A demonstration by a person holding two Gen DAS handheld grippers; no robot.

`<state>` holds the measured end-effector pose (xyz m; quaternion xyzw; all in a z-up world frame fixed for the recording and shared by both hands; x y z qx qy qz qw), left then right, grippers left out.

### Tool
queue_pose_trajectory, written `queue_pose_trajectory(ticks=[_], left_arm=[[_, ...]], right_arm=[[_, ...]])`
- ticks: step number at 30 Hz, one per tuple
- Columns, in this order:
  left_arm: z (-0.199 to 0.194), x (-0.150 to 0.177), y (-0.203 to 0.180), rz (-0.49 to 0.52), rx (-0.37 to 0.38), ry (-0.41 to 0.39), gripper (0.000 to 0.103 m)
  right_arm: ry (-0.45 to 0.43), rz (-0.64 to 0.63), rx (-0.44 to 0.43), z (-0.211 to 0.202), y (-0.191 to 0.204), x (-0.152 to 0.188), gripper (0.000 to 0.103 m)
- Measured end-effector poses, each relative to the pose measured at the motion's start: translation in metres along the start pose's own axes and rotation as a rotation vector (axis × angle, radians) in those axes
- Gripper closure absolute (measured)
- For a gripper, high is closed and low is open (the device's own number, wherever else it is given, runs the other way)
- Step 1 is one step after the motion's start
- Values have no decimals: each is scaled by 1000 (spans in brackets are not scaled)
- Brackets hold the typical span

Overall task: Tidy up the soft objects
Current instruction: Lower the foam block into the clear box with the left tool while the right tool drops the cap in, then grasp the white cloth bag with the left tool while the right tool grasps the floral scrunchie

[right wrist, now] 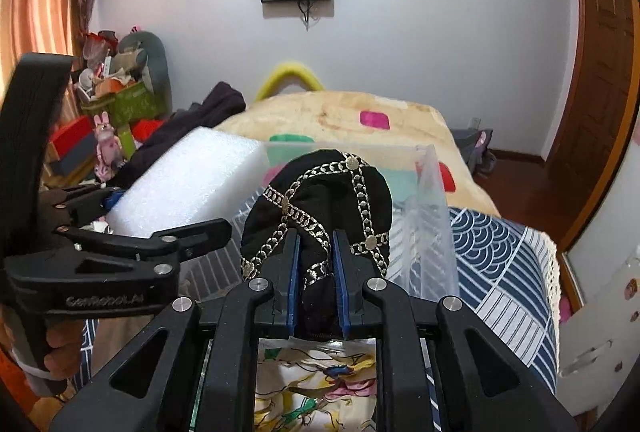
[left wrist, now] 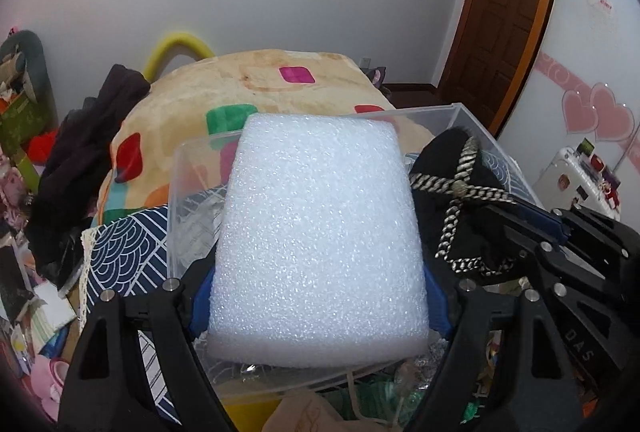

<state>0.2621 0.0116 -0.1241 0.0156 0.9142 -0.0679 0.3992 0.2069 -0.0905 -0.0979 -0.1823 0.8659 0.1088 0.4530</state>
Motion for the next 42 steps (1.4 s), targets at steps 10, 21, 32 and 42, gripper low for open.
queue_pose_trajectory(ticks=[10,21,32,42], left_arm=[[-12,-1,5,-23,7,-6,20],[-82,-11,5,-23,3,-163,11],[-130,20,13,-54,-25,-257,4],[-92,72,12,-96,-44,-151,4]], right_arm=[[18,19,-10,-8,-3,-2,83],[-118,35,-23,-57,-6,-22,55],[-189,21,-18,-87,1,-11,28],[-107,50,7,-67,2,28,22]])
Point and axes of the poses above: each gripper's, at about its wrist camera, not at the fingertips, and z roughly the way its jaws point, y to its left, x to its underside, the point moved 5 cm from there along z, roughly the way its jaws point, and after that the axes turned 2 degrees about -y, right-handed, at the moved point
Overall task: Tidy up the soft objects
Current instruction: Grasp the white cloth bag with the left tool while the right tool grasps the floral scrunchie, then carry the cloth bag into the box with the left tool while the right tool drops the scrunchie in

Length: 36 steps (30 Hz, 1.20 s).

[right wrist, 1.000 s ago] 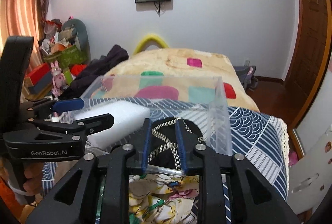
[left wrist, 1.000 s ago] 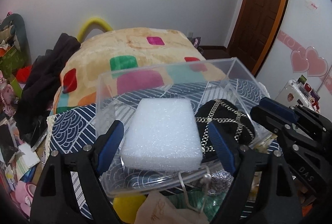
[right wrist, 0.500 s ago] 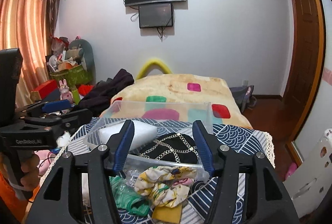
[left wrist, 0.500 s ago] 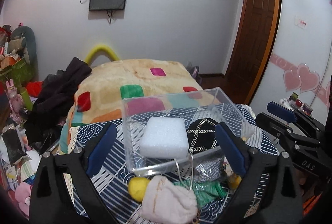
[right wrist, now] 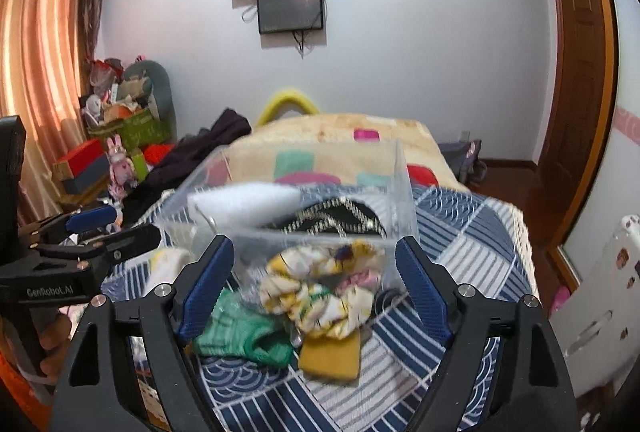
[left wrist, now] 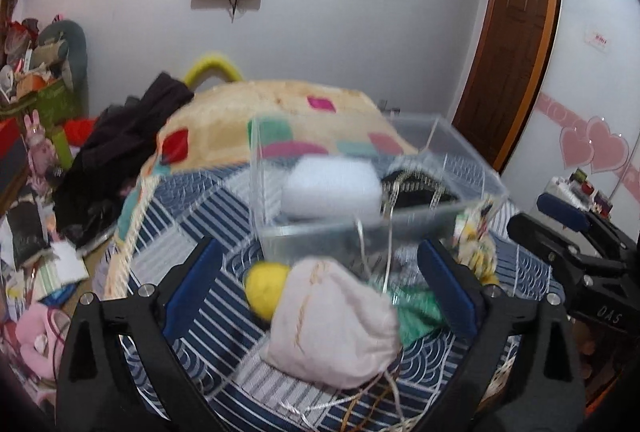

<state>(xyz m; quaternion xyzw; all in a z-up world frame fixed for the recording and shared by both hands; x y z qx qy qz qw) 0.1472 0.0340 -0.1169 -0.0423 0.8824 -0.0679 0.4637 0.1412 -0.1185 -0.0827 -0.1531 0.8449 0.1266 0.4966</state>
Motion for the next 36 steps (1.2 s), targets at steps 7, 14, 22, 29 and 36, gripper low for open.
queue_pose_trajectory(ticks=[7,14,22,29,36], left_arm=[[19,35,5,-14,0,89,4],[24,52,1,-11,29,116,4],[23,57,-5,-18,82,138,19],[12,56,-8,-11,108,127,42],[4,53,-7,-6,114,113,86]], right_arm=[[93,37,-2,19,-9,25,22],[169,45,-21,36,-4,42,21],[172,67,-43,31,-8,45,46],[158,31,-51,23,-4,42,73],[128,21,-60,16,-3,36,84]])
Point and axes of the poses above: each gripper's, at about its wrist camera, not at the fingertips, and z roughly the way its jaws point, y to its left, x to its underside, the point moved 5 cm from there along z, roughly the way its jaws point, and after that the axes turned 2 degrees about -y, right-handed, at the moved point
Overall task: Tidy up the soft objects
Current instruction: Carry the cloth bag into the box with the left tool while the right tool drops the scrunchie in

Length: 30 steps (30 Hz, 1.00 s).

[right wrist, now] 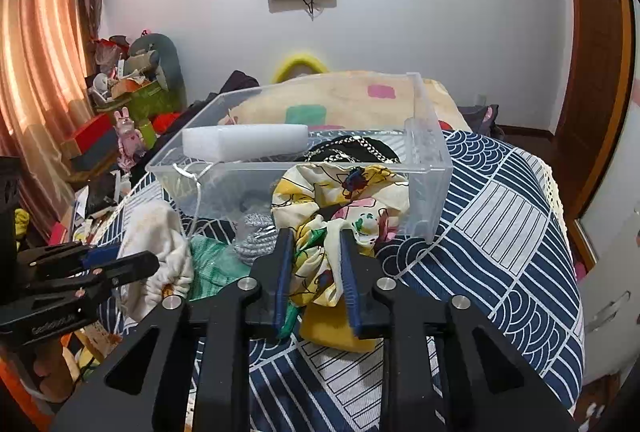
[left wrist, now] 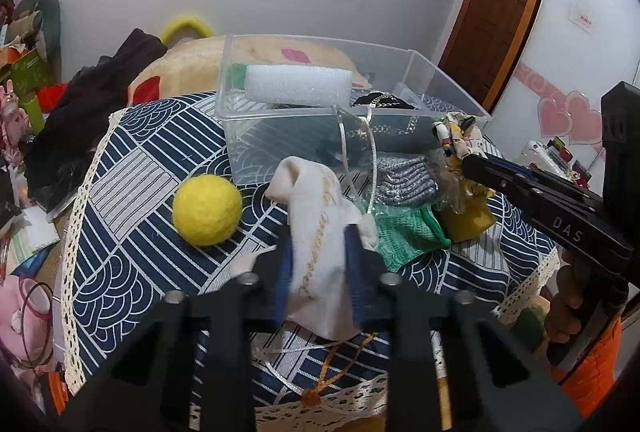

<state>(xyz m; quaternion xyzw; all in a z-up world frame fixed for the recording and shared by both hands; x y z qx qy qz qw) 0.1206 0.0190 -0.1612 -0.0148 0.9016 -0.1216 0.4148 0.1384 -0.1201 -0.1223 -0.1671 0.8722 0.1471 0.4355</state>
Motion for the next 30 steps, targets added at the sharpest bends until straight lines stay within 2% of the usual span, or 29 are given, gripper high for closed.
queue_pose_trajectory(ticks=[1,4,16,26,30], left_arm=[[-1,0,0,-4,3,-3,91],[-4,-3,2,-7,0,-13,96],[-50,-33,4,-10,-15,-139,96],[-69,-86,1,-18,6,-256,96],[-66,-109,-1,-16,32,-271,96]], right_arm=[[-5,-1,-2,-1,0,-1,84],[-26,-7,-2,-6,3,-4,85],[-113,-51,20,-31,10,-22,86],[-174,-64,38,-42,8,-42,86],[-199,-64,43,-43,8,-52,86]])
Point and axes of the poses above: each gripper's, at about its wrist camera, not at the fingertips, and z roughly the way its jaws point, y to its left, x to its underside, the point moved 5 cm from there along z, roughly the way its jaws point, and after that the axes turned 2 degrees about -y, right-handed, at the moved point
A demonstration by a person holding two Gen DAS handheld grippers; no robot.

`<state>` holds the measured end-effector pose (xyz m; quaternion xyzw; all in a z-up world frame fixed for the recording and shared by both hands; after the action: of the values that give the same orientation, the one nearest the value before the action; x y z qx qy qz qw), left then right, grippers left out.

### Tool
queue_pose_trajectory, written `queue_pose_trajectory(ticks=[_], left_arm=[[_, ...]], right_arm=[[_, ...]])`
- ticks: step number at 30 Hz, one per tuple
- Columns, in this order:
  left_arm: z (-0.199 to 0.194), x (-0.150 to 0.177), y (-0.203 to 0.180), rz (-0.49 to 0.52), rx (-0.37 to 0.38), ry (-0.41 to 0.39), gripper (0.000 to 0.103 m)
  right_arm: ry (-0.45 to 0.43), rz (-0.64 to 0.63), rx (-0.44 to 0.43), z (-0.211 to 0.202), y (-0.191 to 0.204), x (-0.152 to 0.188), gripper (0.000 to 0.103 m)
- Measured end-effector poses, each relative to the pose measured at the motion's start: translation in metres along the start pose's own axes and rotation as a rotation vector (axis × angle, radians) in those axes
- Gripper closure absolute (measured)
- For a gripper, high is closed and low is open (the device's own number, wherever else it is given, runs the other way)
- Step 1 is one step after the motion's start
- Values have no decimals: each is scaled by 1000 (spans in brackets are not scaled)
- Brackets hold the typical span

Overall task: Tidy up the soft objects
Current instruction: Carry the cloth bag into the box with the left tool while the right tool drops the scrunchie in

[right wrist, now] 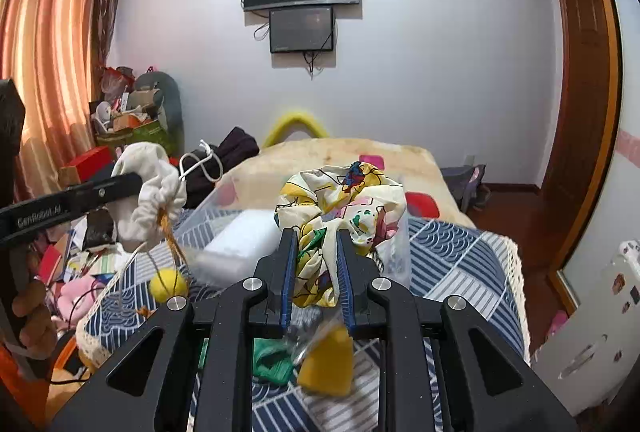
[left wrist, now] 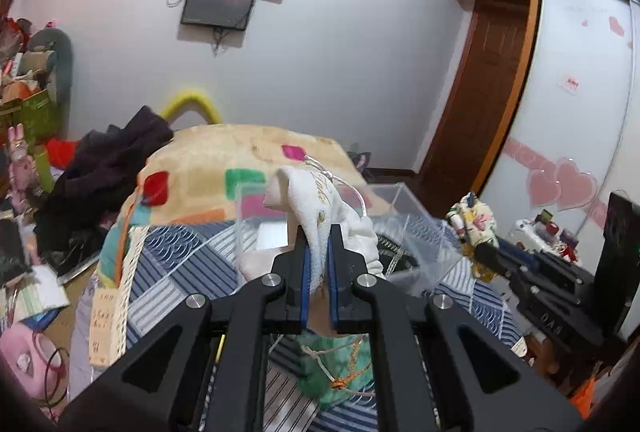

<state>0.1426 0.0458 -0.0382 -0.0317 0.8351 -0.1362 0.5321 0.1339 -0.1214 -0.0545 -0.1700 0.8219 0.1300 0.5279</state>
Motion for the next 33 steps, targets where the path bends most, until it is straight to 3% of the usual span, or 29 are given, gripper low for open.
queue_pose_trajectory(ticks=[11,22,33], left_arm=[[39,-24,6,-5,-28,-11,96],[113,10,26,-50,-49,132,96],[128,32,25,-31,-61,193,94]], right_arm=[[-12,3,-3,25,0,-11,85],[88,-4,-35,72,14,2,85],[211,-17,-67,102,26,24,82]])
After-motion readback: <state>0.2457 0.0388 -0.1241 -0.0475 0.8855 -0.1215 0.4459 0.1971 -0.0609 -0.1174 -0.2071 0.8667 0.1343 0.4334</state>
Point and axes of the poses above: each gripper's, at about its wrist camera, not at the fingertips, and z roughly the way its jaws point, y to its left, x to its underside, the point moved 5 cm from there along z, roughly the way its jaws point, and after that the axes turned 2 degrees about -y, right-handed, at the moved point
